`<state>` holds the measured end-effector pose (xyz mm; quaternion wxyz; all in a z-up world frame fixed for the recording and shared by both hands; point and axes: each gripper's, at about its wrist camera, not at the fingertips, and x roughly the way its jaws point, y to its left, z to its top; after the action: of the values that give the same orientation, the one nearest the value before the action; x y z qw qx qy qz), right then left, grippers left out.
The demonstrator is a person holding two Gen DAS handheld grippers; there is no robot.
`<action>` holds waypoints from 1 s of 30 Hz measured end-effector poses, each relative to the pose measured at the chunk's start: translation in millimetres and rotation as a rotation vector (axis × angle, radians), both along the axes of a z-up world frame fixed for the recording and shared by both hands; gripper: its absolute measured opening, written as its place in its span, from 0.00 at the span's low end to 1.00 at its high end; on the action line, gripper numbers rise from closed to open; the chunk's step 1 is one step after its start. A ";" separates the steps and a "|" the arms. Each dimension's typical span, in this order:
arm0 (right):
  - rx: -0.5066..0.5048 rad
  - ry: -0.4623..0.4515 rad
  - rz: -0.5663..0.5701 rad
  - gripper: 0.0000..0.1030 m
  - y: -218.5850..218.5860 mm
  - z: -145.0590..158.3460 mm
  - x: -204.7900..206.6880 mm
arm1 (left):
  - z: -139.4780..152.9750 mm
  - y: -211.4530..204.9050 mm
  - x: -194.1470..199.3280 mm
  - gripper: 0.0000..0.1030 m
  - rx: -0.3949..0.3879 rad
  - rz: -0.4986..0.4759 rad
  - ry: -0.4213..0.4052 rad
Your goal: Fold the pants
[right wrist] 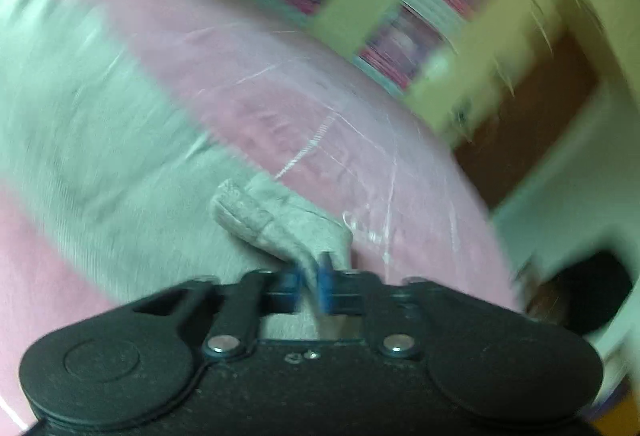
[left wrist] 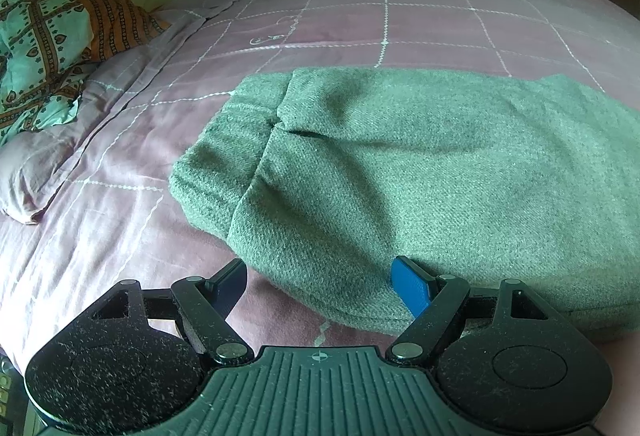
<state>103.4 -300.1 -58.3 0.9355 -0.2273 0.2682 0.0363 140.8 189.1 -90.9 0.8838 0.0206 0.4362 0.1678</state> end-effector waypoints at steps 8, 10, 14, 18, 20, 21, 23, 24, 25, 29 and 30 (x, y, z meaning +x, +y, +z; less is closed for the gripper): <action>0.861 0.079 -0.552 0.05 -146.9 -26.5 -1.6 | -2.0 3.9 2.3 0.81 -0.013 0.003 0.000; 0.901 0.113 -0.557 0.05 -149.0 -43.3 -2.3 | -1.0 6.9 1.2 0.81 -0.031 0.007 -0.004; 1.012 0.091 -0.552 0.19 -154.9 -49.0 -4.9 | 15.5 30.5 -19.2 0.81 -0.196 0.085 -0.143; 1.027 0.086 -0.541 0.19 -158.1 -44.7 -17.2 | 20.5 63.6 -44.8 0.65 -0.364 0.203 -0.289; 1.030 0.087 -0.548 0.19 -158.1 -46.8 -13.8 | 18.4 75.9 -48.1 0.53 -0.427 0.215 -0.317; 1.025 0.088 -0.551 0.19 -156.8 -46.5 -14.0 | 15.0 79.0 -47.0 0.50 -0.461 0.216 -0.312; 1.007 0.088 -0.551 0.21 -153.8 -46.1 -13.4 | 7.0 83.7 -40.9 0.49 -0.494 0.237 -0.278; 1.000 0.087 -0.550 0.21 -152.7 -46.0 -13.0 | 3.2 84.7 -38.7 0.39 -0.497 0.242 -0.277; 0.993 0.086 -0.550 0.21 -151.5 -45.6 -12.9 | 2.8 84.5 -37.4 0.33 -0.497 0.243 -0.287; 0.955 0.085 -0.547 0.26 -146.1 -44.6 -11.0 | 10.8 80.1 -47.0 0.20 -0.473 0.231 -0.435; 0.949 0.085 -0.543 0.27 -145.0 -44.2 -11.0 | 11.3 77.3 -45.3 0.20 -0.443 0.220 -0.426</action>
<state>92.4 -445.1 -102.5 0.8994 0.2987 0.3089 -0.0803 95.4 266.4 -79.6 0.9148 -0.2550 0.2669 0.1638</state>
